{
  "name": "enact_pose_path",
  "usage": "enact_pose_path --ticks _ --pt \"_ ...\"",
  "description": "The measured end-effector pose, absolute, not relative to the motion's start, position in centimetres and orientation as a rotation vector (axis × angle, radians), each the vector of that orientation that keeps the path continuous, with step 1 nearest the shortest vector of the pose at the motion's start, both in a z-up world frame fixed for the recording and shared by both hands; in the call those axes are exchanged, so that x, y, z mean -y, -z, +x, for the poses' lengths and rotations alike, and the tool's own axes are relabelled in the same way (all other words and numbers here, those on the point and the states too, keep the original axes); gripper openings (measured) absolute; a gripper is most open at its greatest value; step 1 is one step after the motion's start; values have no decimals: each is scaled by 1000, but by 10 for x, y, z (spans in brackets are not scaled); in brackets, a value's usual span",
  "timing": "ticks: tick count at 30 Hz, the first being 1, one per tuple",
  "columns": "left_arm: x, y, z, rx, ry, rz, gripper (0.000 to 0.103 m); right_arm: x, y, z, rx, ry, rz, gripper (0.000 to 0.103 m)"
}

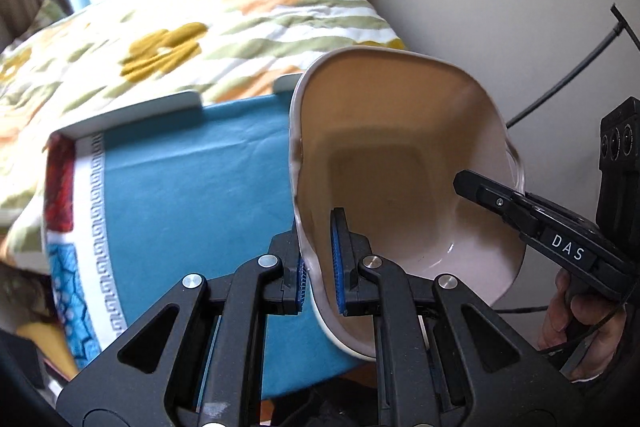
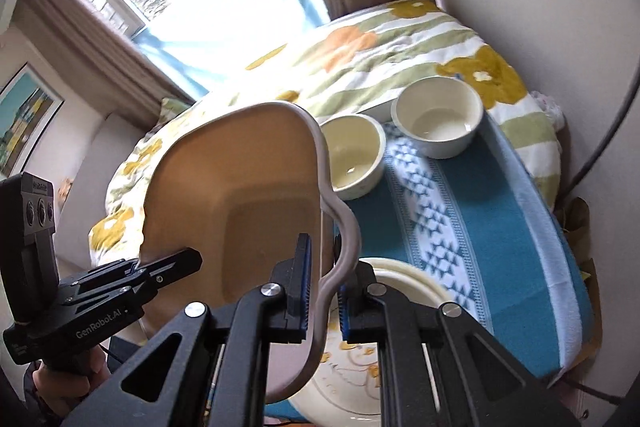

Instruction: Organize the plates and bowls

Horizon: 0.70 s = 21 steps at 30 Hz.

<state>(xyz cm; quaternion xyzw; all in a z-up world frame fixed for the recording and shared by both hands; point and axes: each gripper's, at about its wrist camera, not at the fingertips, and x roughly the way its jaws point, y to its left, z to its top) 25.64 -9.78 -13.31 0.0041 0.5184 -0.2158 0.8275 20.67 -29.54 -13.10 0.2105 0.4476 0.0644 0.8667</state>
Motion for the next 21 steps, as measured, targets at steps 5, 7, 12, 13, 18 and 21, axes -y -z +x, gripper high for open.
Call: enact_pose_path --ticks 5,7,12,13,18,21 --pt "29 136 222 -1105 315 -71 9 231 139 208 -979 -279 385 11" --pt "7 142 211 -1115 274 -89 9 205 145 207 -1006 -317 363 11" --pt "-38 167 207 -1158 222 -139 9 156 172 202 -1070 -362 341 11" --pt "-46 174 206 -1166 219 -146 9 150 179 202 -1084 -361 343 11" --pt "-78 208 200 -1219 225 -163 9 121 214 203 -1138 -328 343 11" --pt "-90 225 204 -1239 243 -165 9 110 228 208 -1152 -306 333 11"
